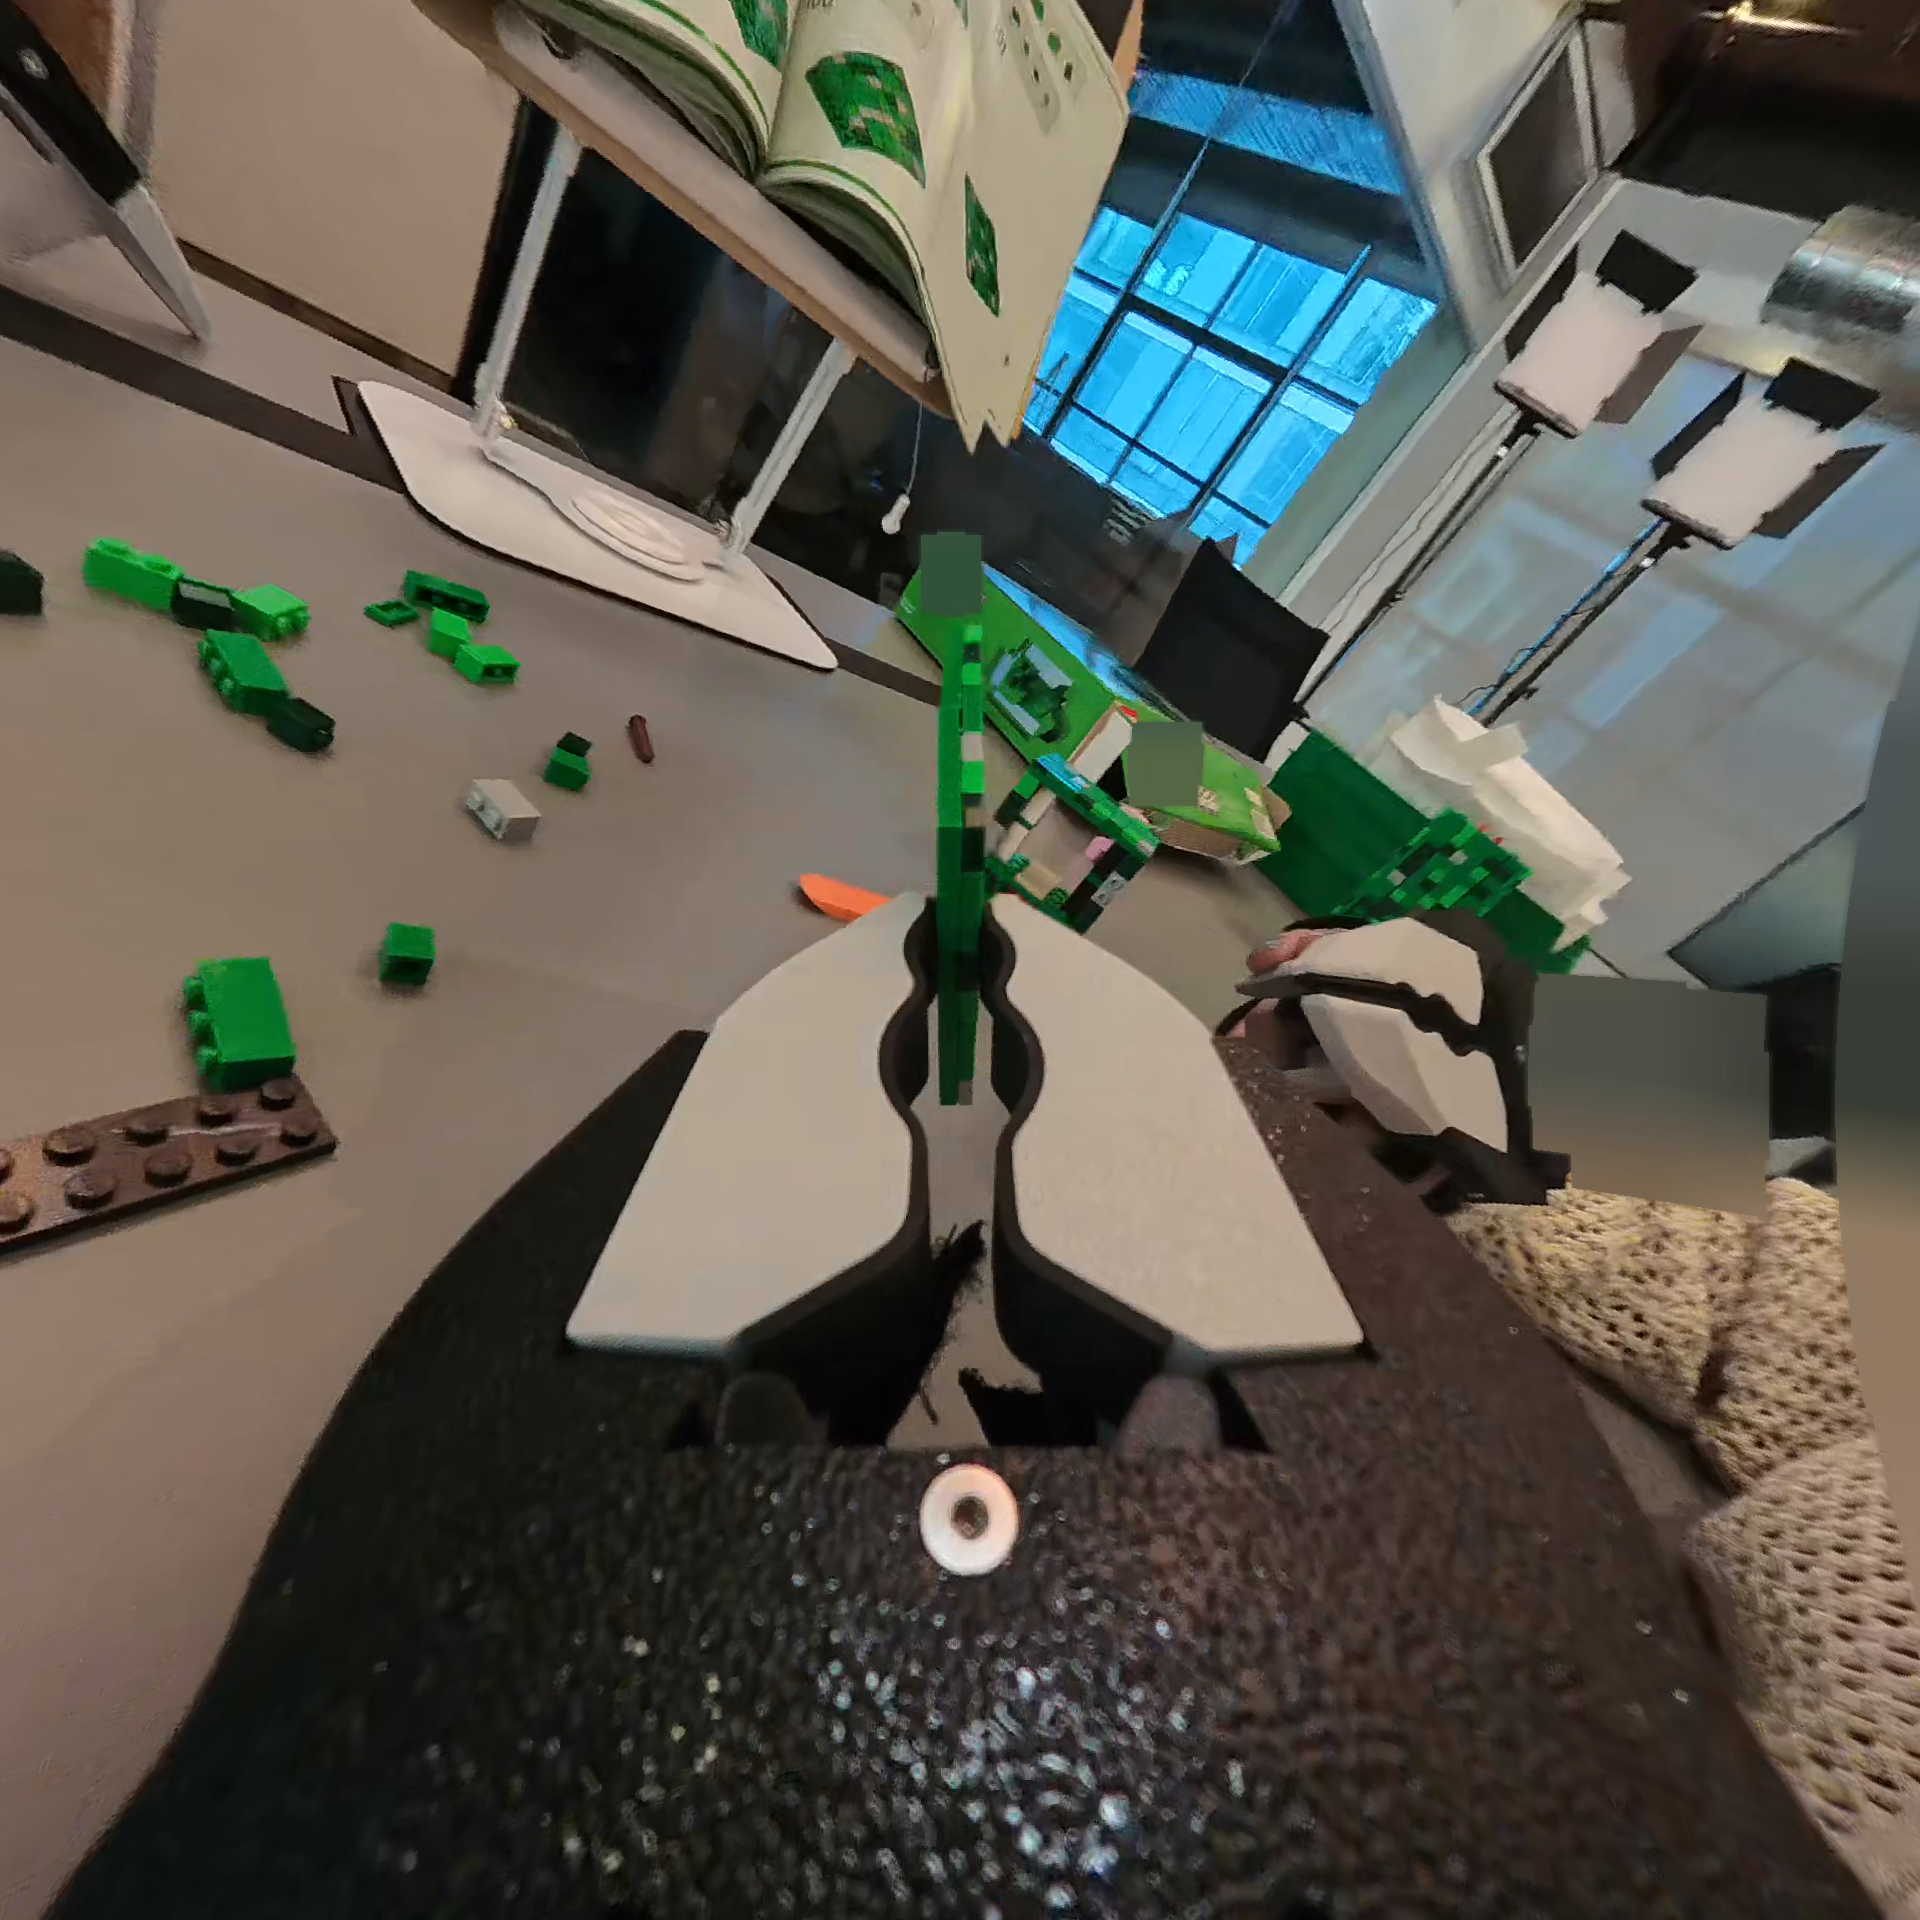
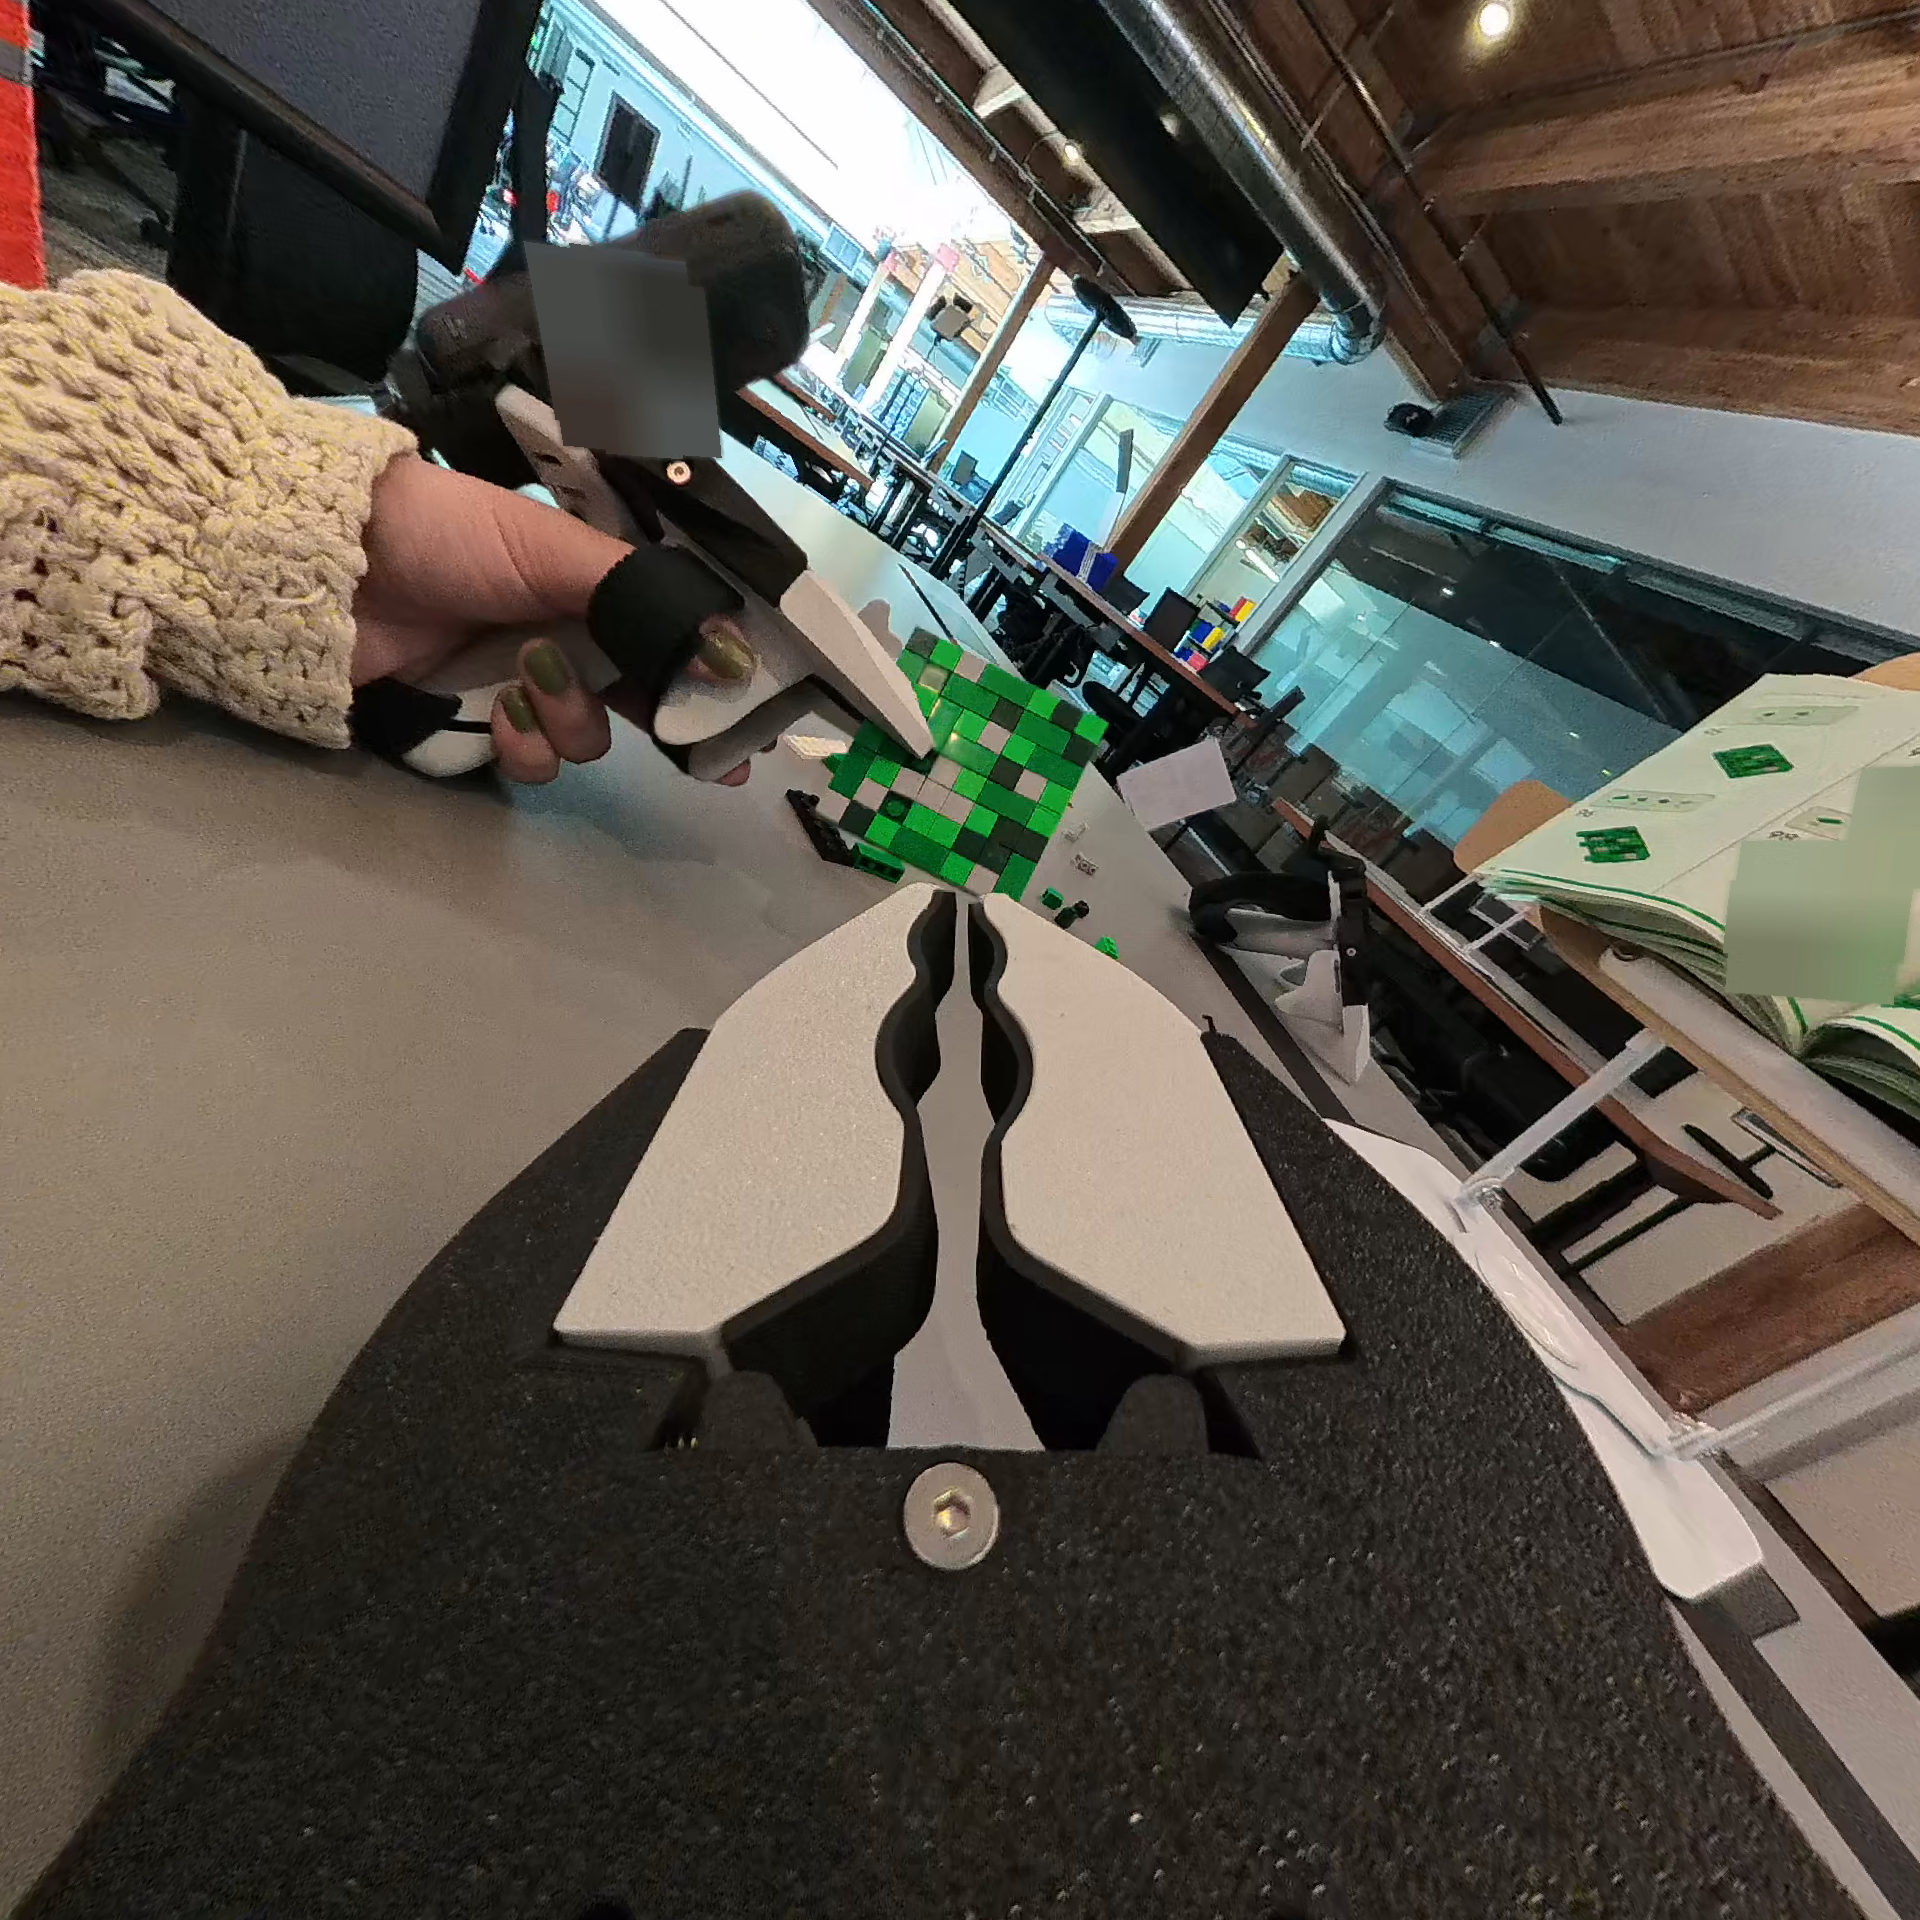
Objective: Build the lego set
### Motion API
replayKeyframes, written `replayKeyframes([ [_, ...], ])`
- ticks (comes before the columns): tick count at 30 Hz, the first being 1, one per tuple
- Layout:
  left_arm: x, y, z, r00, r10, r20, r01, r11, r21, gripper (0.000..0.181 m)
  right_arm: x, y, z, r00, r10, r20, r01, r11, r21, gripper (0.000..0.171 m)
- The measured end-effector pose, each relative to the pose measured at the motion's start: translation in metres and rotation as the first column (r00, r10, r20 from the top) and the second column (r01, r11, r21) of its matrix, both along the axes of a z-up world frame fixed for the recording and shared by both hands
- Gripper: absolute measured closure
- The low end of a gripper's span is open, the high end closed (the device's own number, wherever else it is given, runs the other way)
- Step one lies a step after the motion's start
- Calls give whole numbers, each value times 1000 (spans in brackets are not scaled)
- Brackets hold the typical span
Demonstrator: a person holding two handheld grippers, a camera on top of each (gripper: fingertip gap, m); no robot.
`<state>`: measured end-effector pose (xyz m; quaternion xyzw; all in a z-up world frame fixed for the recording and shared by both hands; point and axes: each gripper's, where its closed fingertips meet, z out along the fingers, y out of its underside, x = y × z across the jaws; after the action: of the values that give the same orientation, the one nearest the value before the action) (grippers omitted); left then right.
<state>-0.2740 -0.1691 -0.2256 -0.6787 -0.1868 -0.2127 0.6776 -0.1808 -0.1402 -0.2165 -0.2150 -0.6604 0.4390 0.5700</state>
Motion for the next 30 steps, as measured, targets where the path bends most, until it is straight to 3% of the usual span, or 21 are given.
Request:
replayKeyframes([
  [4, -20, -12, 6, 983, 169, -77, -167, 986, 25, 175, 0, -1, 0, 1000, 2, -1, -2, 1000, 4, 170],
  [8, -43, -35, 13, 866, 400, -300, -413, 910, 21, 175, 0, -1, 0, 1000, 3, -1, -3, 1000, 6, 170],
  [10, -48, -40, 16, 832, 444, -333, -459, 888, 38, 175, 0, -1, -1, 1000, 3, -1, -3, 1000, 7, 170],
  [20, -55, -46, 16, 806, 487, -335, -504, 863, 43, 175, 0, -2, -1, 1000, 6, 1, -6, 1000, 14, 170],
  [30, -56, -49, 18, 889, 433, -148, -424, 901, 89, 175, 0, -3, -2, 1000, 9, 4, -9, 1000, 15, 170],
])
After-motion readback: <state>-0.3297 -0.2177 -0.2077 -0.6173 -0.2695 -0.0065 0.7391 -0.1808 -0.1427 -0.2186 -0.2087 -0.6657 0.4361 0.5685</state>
